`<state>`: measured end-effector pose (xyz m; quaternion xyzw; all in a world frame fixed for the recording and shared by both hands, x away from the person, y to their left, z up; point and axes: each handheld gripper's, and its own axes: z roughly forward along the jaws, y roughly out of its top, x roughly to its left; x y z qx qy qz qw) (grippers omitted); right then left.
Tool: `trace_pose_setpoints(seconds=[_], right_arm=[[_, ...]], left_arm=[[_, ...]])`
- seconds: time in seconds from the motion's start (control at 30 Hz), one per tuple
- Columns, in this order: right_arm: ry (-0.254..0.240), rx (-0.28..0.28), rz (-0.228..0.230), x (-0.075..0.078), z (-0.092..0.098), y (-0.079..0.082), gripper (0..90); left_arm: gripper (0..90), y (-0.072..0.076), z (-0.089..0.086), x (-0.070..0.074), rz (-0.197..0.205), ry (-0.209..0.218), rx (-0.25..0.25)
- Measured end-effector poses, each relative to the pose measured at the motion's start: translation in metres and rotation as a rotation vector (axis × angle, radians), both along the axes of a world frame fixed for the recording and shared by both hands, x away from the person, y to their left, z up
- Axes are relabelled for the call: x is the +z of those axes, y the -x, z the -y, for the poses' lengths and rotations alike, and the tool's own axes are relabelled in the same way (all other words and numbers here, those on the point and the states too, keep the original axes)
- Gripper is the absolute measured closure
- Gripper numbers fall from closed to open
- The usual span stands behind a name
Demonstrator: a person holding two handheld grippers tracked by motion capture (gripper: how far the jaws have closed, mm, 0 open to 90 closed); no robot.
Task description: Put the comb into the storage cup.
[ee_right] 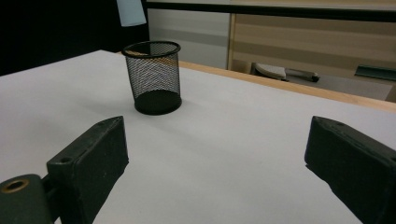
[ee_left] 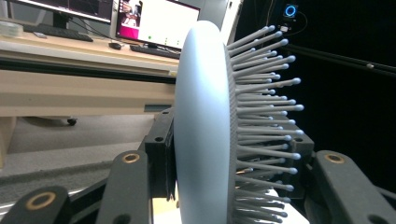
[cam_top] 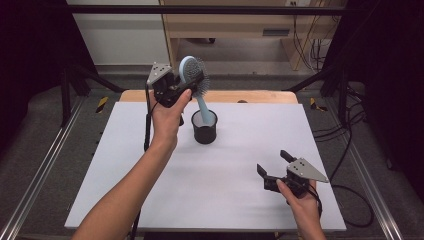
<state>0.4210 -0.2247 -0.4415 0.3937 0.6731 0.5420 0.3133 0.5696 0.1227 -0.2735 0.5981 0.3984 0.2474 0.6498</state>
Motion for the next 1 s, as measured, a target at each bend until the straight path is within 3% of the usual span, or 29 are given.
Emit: trace_pose_setpoints(seconds=[0.07,0.2,0.4,0.5,1.0], right_arm=[[-0.019,-0.006,-0.014,-0.006,0.0,-0.001,6.6],[0.002,-0.001,-0.007,-0.008,0.0,0.0,6.1],[-0.009,-0.007,-0.01,-0.008,0.0,0.0,5.6],[0.019,-0.006,0.003,-0.007,0.001,-0.001,5.6],[0.014,-0.008,-0.007,-0.008,0.001,-0.003,5.8]], left_arm=[[50.4,-0.004,0.001,0.0,0.002,-0.003,0.006],[50.4,-0.009,-0.001,0.001,0.007,0.004,0.018],[50.4,-0.015,-0.007,0.002,0.012,0.02,0.047],[50.4,-0.019,-0.009,0.003,0.023,0.004,0.06],[50.4,-0.029,-0.009,-0.002,0.018,-0.003,0.071]])
